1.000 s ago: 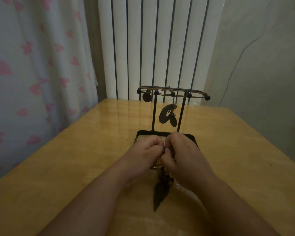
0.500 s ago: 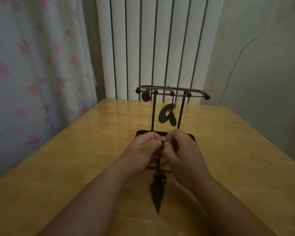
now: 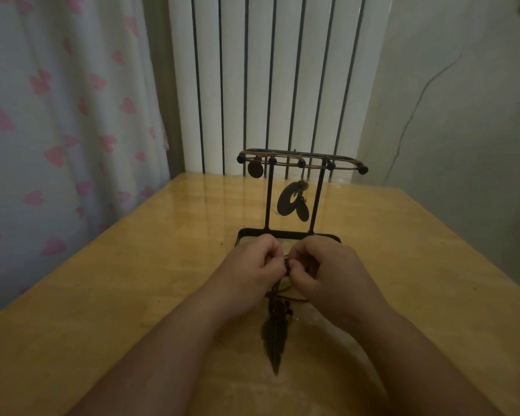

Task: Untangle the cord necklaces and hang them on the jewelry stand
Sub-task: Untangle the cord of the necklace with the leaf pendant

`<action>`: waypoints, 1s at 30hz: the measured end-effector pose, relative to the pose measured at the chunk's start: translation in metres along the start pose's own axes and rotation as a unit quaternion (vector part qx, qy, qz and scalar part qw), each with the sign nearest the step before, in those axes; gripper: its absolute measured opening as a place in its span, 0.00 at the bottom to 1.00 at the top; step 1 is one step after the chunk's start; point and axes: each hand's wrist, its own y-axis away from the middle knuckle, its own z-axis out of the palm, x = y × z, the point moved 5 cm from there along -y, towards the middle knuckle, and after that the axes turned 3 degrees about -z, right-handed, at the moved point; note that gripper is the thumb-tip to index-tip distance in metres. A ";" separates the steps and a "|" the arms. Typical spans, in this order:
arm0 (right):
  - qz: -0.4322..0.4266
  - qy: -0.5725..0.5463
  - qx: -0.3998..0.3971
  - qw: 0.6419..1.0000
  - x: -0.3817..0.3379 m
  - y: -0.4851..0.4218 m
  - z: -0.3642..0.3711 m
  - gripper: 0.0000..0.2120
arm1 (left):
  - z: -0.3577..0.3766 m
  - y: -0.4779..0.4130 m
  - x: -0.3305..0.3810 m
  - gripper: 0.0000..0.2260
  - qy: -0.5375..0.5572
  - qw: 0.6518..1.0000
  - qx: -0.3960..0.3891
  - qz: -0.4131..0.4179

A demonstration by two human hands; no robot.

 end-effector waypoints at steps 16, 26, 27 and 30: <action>-0.016 0.043 -0.006 0.999 -0.006 -0.003 0.001 0.04 | 0.001 -0.002 0.000 0.11 0.065 0.998 -0.013 -0.024; 0.057 -0.184 0.105 0.976 0.009 0.000 -0.007 0.07 | -0.008 0.001 -0.007 0.12 0.196 0.976 0.004 -0.098; 0.055 -0.170 0.085 0.980 0.009 0.000 -0.004 0.07 | -0.010 0.001 -0.006 0.11 0.196 0.976 0.013 -0.095; 0.052 -0.139 0.060 0.987 0.011 0.000 0.004 0.07 | -0.009 0.001 0.000 0.09 0.188 0.979 0.023 -0.068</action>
